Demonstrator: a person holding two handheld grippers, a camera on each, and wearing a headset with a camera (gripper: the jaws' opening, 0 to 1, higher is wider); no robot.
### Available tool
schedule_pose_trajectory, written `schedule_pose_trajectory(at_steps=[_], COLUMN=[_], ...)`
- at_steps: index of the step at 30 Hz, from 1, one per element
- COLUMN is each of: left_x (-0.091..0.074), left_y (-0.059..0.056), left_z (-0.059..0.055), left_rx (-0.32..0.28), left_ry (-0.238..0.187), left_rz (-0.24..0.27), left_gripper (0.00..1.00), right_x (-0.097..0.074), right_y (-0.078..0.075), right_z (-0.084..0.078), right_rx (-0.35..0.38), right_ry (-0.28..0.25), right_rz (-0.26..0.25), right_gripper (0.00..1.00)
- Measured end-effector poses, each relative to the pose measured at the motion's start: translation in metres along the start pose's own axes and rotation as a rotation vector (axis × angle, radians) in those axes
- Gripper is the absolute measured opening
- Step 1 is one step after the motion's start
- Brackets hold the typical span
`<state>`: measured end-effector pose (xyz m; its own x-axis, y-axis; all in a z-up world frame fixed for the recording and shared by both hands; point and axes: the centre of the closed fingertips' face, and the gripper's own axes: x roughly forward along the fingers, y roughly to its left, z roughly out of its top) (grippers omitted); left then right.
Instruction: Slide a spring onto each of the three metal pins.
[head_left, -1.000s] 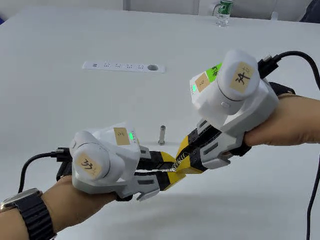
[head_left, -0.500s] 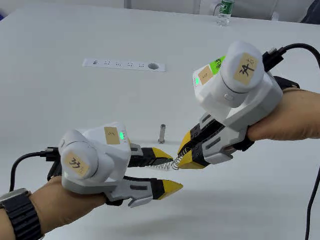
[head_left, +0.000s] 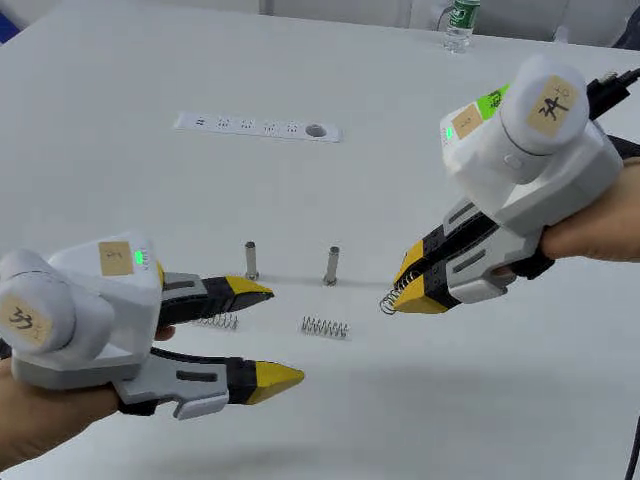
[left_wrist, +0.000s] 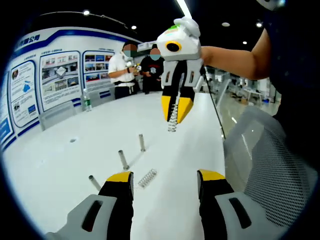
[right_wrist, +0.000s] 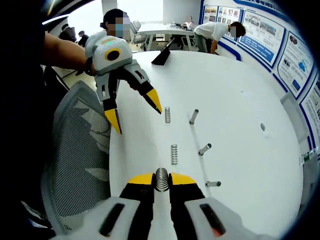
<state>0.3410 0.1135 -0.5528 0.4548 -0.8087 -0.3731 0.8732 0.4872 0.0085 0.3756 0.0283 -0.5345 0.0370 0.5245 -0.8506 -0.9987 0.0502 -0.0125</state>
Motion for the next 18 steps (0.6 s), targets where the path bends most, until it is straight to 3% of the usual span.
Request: schedule_pose_trajectory(at_steps=[18], left_x=[-0.035], left_y=[0.024], left_z=[0.004], left_rx=[-0.042], left_ry=[-0.056], left_rz=[0.139], left_gripper=[0.7], right_x=[-0.02], right_y=[-0.04], right_z=[-0.015], right_rx=[0.048], right_ry=[0.032], right_rz=[-0.062], right_gripper=[0.12])
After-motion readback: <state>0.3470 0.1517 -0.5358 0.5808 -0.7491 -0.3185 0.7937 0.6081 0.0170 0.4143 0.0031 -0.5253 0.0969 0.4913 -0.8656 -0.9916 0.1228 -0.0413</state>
